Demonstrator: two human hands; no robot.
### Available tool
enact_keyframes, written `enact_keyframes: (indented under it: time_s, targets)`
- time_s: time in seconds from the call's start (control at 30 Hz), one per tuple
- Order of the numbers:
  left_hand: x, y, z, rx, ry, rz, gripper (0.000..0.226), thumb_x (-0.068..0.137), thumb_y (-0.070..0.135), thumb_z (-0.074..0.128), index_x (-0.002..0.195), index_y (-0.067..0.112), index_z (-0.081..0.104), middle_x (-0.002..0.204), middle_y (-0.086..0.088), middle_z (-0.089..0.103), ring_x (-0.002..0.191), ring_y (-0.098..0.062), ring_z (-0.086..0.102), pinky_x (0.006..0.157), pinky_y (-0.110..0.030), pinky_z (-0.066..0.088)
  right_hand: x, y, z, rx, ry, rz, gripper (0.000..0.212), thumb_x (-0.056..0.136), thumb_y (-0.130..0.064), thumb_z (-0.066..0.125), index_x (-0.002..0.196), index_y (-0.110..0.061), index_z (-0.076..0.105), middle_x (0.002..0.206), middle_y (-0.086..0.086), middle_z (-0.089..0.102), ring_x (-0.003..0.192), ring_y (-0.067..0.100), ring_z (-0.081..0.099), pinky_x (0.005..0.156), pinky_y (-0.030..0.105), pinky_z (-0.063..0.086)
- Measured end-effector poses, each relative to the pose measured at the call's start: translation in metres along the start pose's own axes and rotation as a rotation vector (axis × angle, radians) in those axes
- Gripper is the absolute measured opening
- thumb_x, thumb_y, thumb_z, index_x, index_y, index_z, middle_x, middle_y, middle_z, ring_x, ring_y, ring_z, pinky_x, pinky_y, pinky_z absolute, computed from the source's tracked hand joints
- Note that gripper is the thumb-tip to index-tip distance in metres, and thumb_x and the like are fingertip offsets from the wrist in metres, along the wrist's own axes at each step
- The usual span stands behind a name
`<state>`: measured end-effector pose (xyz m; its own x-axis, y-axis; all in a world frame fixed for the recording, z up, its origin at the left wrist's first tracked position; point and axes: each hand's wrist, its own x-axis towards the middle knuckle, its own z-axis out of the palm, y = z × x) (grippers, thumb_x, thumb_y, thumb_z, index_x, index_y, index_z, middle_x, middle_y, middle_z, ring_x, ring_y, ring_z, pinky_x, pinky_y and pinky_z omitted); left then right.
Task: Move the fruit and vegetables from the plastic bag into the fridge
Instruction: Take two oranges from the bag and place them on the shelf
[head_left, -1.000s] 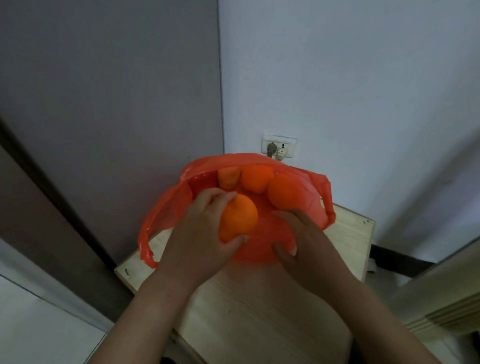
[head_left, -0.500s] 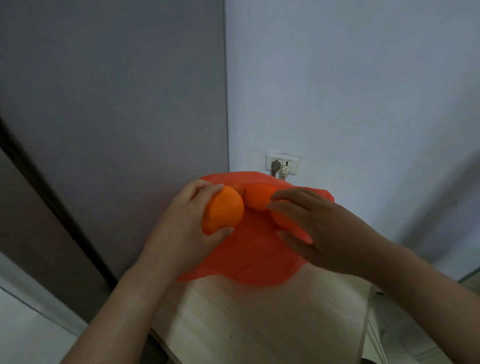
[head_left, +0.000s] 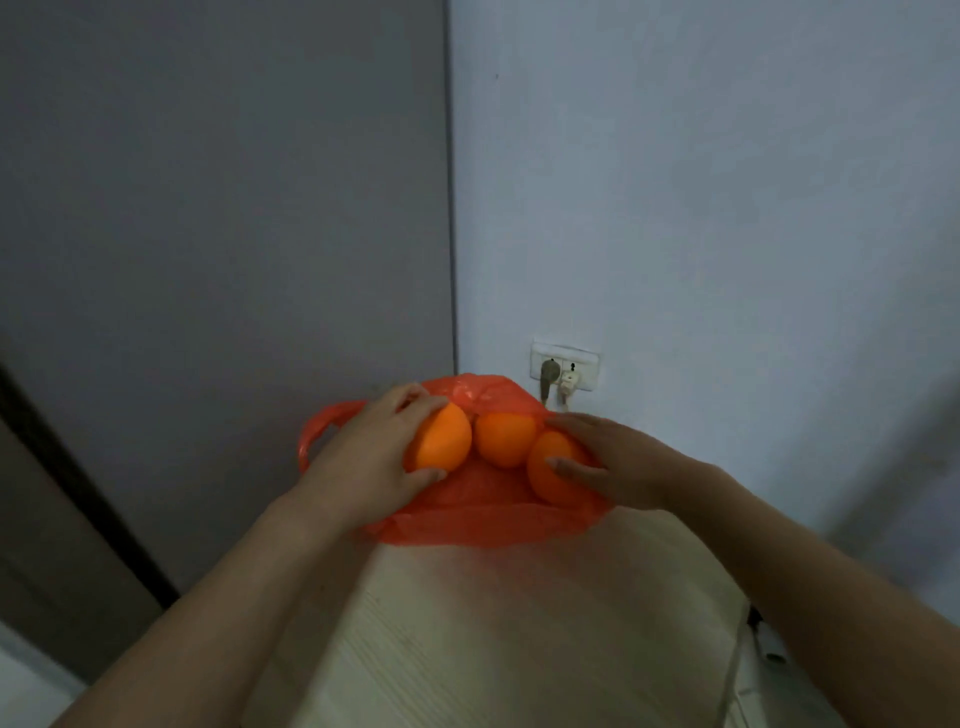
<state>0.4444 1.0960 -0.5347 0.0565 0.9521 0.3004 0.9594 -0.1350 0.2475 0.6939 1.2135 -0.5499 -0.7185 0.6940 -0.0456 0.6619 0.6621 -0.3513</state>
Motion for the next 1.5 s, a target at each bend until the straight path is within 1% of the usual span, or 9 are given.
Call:
enact_keyframes:
  time_s: [0.17,0.43,0.57,0.7,0.83,0.97,1.1,1.33,1.5]
  targets:
    - [-0.015,-0.004,0.009,-0.031,0.02,-0.057,0.077,0.069,0.038,0.076,0.136,0.027,0.041,0.137,0.008,0.039,0.124,-0.01,0.043,0.092,-0.015,0.029,-0.008,0.016,0.011,0.168,0.041,-0.015,0.084,0.068,-0.069,0.058,0.14,-0.042,0.024,0.14,-0.009,0.043,0.118,0.007,0.045,0.099,0.028,0.038]
    - [-0.024,0.001,0.019,-0.04,0.028,-0.073,0.075,0.067,0.038,0.077,0.133,0.028,0.043,0.135,0.009,0.04,0.121,-0.008,0.043,0.093,-0.018,0.032,-0.017,0.026,0.017,0.131,0.075,-0.046,0.103,0.058,-0.063,0.075,0.14,-0.045,0.017,0.141,-0.01,0.04,0.122,0.009,0.042,0.098,0.023,0.034]
    - [-0.021,0.011,0.022,-0.072,0.028,-0.026,0.075,0.066,0.039,0.076,0.133,0.026,0.044,0.134,0.006,0.041,0.123,-0.009,0.042,0.098,-0.02,0.032,-0.023,0.024,0.01,0.069,0.171,-0.084,0.102,0.056,-0.061,0.078,0.14,-0.039,0.026,0.143,-0.011,0.038,0.128,0.01,0.037,0.102,0.024,0.029]
    - [-0.017,0.021,0.024,-0.103,0.02,0.028,0.076,0.064,0.046,0.068,0.134,0.027,0.043,0.132,0.007,0.041,0.123,-0.007,0.039,0.1,-0.017,0.027,-0.026,0.022,0.0,-0.054,0.25,-0.125,0.089,0.059,-0.062,0.073,0.136,-0.033,0.04,0.146,-0.008,0.035,0.132,0.014,0.034,0.107,0.037,0.034]
    - [-0.019,0.023,0.029,-0.1,0.005,0.035,0.076,0.064,0.047,0.069,0.133,0.027,0.043,0.131,0.009,0.04,0.121,-0.006,0.041,0.099,-0.018,0.029,-0.034,0.038,0.01,0.018,0.194,-0.064,0.088,0.062,-0.051,0.079,0.138,-0.037,0.036,0.141,-0.008,0.044,0.125,0.012,0.043,0.101,0.025,0.032]
    - [-0.022,0.024,0.032,-0.096,-0.022,0.036,0.077,0.067,0.043,0.076,0.135,0.029,0.041,0.134,0.011,0.038,0.122,-0.005,0.04,0.099,-0.019,0.032,-0.039,0.053,0.019,0.092,0.205,0.005,0.083,0.069,-0.043,0.078,0.139,-0.033,0.036,0.14,-0.005,0.047,0.125,0.016,0.045,0.1,0.024,0.031]
    - [-0.023,0.029,0.032,-0.11,-0.043,0.042,0.077,0.068,0.045,0.074,0.135,0.032,0.039,0.134,0.014,0.036,0.122,-0.006,0.041,0.099,-0.028,0.04,-0.036,0.047,0.028,0.058,0.093,-0.013,0.066,0.071,-0.036,0.076,0.13,-0.027,0.05,0.134,-0.004,0.052,0.12,0.016,0.049,0.1,0.027,0.036]
    - [-0.032,0.027,0.026,-0.138,-0.042,0.054,0.076,0.064,0.052,0.065,0.134,0.036,0.039,0.13,0.02,0.034,0.119,-0.002,0.041,0.098,-0.025,0.039,-0.051,0.032,0.013,0.077,0.208,-0.014,0.095,0.058,-0.048,0.082,0.139,-0.031,0.035,0.146,-0.007,0.035,0.133,0.011,0.032,0.107,0.025,0.026]
    - [-0.04,0.034,0.03,-0.153,-0.045,0.072,0.075,0.068,0.049,0.07,0.134,0.037,0.037,0.133,0.02,0.033,0.121,-0.002,0.039,0.097,-0.025,0.041,-0.058,-0.001,0.006,-0.019,0.277,-0.093,0.086,0.064,-0.054,0.076,0.137,-0.035,0.037,0.146,-0.011,0.036,0.134,0.012,0.031,0.108,0.037,0.031]
